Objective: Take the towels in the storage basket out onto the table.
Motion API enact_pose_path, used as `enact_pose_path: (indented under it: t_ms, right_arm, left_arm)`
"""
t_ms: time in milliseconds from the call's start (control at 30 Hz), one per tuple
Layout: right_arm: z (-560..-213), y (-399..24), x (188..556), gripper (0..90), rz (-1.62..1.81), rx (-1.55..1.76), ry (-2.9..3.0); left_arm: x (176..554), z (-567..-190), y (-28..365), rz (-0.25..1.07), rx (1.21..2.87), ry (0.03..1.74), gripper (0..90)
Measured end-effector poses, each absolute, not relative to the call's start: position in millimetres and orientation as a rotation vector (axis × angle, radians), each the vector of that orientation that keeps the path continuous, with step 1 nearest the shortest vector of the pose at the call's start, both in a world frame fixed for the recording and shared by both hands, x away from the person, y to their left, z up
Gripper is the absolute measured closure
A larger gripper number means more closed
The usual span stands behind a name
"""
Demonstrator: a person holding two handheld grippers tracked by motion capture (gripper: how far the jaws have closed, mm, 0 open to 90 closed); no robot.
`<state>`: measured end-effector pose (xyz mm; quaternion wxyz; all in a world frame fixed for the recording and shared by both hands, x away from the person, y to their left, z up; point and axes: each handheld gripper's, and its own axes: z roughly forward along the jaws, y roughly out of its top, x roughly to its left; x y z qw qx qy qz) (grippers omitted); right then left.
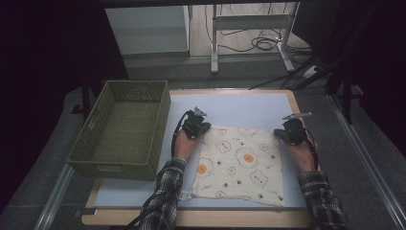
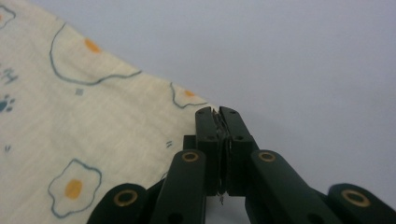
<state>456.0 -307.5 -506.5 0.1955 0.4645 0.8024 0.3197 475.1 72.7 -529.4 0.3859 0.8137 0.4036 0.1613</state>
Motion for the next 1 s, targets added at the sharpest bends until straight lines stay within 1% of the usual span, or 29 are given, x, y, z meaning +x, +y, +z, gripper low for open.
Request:
enact_pose_path:
  t_ms: [100, 167, 267, 567, 1000]
  right_arm:
    - [-497.1, -308.6, 462.3, 87.8, 0.916, 1.289, 2.212]
    - [-488.4, -308.1, 462.7, 87.8, 0.94, 1.272, 2.194]
    - [-480.9, -304.8, 457.1, 87.7, 0.933, 1.22, 2.198]
    - [-478.7, -311.3, 417.7, 87.7, 0.981, 1.128, 2.224]
    - [-487.8, -325.2, 360.9, 88.1, 1.046, 1.084, 2.265]
  left_arm:
    - [478.1, -517.3, 78.0, 0.453, 2.064, 1.016, 87.5]
    - [477.6, -507.7, 82.7, 0.449, 2.04, 1.012, 87.5]
    - [468.4, -504.0, 83.0, 0.465, 2.05, 0.985, 87.4]
    - [420.2, -505.2, 84.5, 0.48, 2.039, 0.935, 87.4]
    - [356.6, -518.1, 96.2, 0.431, 2.032, 0.843, 87.6]
